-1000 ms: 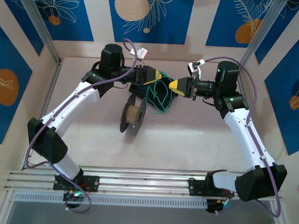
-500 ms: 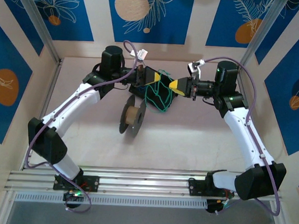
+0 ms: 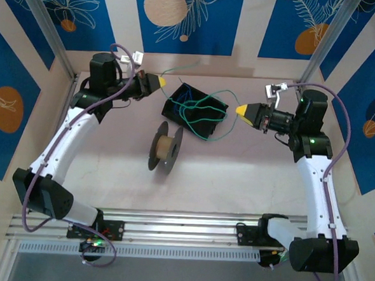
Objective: Wrap the cables
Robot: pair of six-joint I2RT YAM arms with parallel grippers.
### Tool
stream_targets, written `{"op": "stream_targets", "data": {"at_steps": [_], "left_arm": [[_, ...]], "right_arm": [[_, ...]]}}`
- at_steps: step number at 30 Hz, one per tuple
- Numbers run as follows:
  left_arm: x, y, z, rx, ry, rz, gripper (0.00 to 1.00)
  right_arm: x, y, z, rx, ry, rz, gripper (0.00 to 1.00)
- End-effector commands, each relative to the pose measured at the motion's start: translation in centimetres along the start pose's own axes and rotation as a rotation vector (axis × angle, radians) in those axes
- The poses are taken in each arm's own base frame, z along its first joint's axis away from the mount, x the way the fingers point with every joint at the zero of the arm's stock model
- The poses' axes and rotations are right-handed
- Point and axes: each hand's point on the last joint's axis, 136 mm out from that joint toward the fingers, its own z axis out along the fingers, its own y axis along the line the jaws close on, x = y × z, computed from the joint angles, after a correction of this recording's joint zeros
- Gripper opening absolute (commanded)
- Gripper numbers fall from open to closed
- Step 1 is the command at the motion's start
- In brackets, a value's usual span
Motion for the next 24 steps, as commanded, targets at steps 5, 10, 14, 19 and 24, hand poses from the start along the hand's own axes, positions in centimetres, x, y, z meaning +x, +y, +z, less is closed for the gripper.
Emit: {"op": "stream_targets", "data": {"at_steps": [5, 10, 14, 19, 24], "left_arm": [[-1.7, 1.3, -2.8, -0.085, -0.084, 0.007, 0.00], [-1.7, 1.0, -2.6, -0.054, -0.084, -0.017, 0.00], [-1.0, 0.6, -1.0, -0.014, -0.062, -0.037, 0.00], [0.6, 1.9, 2.0, -0.063, 0.006, -0.035, 0.18], [0.8, 2.6, 0.8, -0.167, -0.017, 0.028, 0.70]], "right_arm": [[0.7, -1.8, -1.1, 0.058, -0.027, 0.012, 0.00], [0.6, -1.2, -1.1, 0.036, -0.036, -0.008, 0.00], [-0.1, -1.0, -0.4, 0.052, -0.061, -0.034, 0.00], [-2.4, -3.1, 0.4, 0.162, -0.132, -0.011, 0.00], [-3.6, -4.9, 0.8, 0.206, -0.156, 0.018, 0.00]]}}
